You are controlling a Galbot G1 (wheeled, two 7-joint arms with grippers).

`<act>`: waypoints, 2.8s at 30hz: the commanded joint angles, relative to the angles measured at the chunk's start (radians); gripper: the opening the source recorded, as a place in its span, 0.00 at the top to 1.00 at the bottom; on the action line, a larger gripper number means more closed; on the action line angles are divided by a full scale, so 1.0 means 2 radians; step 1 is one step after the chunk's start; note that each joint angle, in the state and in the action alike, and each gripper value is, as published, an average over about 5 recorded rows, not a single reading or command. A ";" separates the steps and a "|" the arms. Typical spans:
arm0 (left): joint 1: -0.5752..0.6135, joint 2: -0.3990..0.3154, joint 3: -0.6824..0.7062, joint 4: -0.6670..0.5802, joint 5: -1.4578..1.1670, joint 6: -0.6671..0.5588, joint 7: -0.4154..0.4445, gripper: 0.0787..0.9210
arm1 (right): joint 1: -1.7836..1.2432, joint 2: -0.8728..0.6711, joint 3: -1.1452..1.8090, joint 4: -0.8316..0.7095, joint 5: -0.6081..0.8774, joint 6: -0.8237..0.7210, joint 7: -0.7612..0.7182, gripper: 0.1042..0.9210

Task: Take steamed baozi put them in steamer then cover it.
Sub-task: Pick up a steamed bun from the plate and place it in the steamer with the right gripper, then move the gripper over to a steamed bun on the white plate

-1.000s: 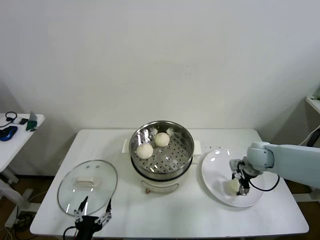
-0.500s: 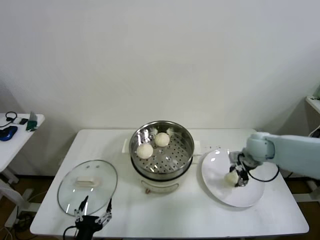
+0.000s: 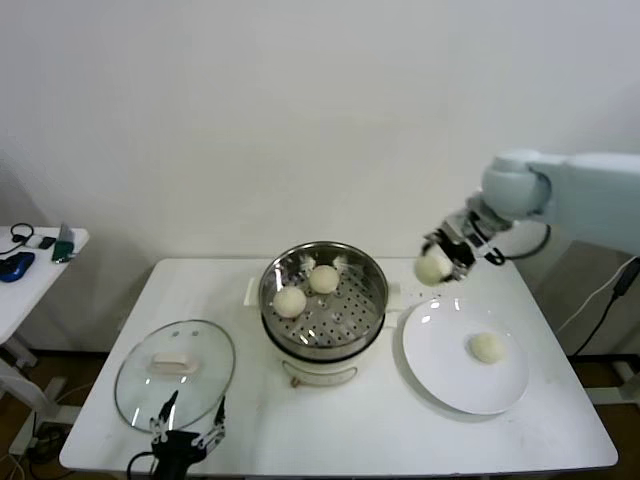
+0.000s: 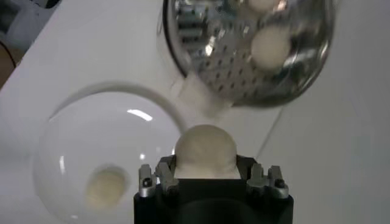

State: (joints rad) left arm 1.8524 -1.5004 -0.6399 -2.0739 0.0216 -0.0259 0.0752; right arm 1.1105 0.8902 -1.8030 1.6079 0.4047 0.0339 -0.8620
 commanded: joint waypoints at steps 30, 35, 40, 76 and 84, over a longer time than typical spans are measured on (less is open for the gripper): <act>0.012 -0.008 -0.017 -0.015 0.000 -0.004 -0.004 0.12 | -0.193 0.213 0.049 -0.097 -0.226 0.171 0.057 0.32; 0.013 -0.009 -0.017 -0.015 0.000 -0.005 -0.004 0.12 | -0.195 0.218 0.050 -0.102 -0.216 0.174 0.058 0.31; 0.013 -0.009 -0.015 -0.016 0.000 -0.006 -0.004 0.12 | -0.188 0.217 0.048 -0.104 -0.192 0.178 0.051 0.21; 0.004 -0.010 -0.013 -0.009 0.007 0.001 0.000 0.12 | -0.220 -0.200 0.005 -0.095 -0.025 -0.155 -0.007 0.12; 0.010 -0.018 -0.017 -0.007 0.012 0.001 0.000 0.12 | -0.344 -0.169 0.119 -0.152 -0.065 -0.151 -0.003 0.12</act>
State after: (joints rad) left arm 1.8698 -1.5317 -0.6734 -2.0911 0.0421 -0.0241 0.0740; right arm 0.7281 0.5965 -1.7862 1.3944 0.3768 -0.2067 -0.8719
